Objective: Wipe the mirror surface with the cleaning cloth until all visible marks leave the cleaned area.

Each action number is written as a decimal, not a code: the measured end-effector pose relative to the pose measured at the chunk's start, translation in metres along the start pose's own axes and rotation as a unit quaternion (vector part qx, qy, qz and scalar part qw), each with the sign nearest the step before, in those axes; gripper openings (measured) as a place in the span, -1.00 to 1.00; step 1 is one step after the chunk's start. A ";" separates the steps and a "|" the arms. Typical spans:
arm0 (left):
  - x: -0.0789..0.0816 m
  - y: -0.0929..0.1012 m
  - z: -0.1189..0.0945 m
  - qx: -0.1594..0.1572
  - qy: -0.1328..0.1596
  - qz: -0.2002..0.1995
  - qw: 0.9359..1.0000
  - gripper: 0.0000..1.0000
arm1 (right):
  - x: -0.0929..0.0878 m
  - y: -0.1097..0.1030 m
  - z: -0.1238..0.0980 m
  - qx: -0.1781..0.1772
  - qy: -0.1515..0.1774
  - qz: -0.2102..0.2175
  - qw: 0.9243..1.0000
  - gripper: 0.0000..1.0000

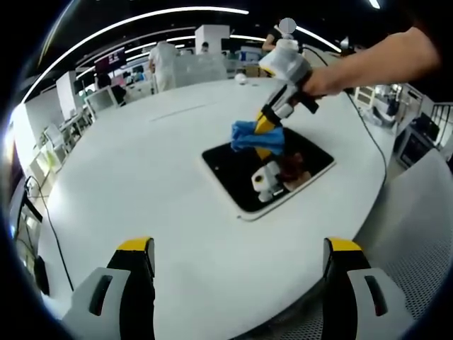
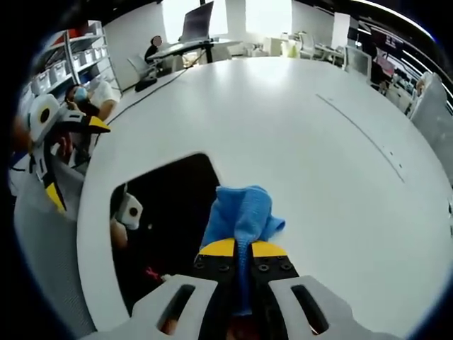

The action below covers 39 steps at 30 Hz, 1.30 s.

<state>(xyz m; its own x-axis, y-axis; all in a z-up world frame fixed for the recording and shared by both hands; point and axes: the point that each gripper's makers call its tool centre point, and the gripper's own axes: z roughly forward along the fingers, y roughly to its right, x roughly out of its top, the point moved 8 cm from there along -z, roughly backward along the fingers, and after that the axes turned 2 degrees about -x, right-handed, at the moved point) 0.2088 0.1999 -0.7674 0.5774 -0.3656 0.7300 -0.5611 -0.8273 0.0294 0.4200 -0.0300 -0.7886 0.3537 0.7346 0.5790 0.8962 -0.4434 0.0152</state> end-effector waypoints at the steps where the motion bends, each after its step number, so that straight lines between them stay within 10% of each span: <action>1: 0.000 0.000 0.000 0.000 0.000 0.000 1.000 0.99 | 0.000 -0.001 0.000 -0.005 0.001 0.001 1.000 -1.00; 12: -0.001 0.000 0.001 0.001 -0.005 0.002 1.000 0.99 | -0.008 -0.008 0.002 -0.059 0.016 0.021 0.998 -1.00; 39: 0.001 0.002 0.001 0.006 -0.004 0.004 1.000 0.99 | -0.021 -0.046 -0.013 -0.067 0.015 0.033 0.997 -1.00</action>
<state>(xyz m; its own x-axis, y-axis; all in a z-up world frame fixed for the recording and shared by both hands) 0.2085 0.1973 -0.7667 0.5772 -0.3758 0.7250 -0.5585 -0.8294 0.0147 0.3680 -0.0317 -0.7913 0.4008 0.6865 0.6067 0.8263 -0.5569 0.0842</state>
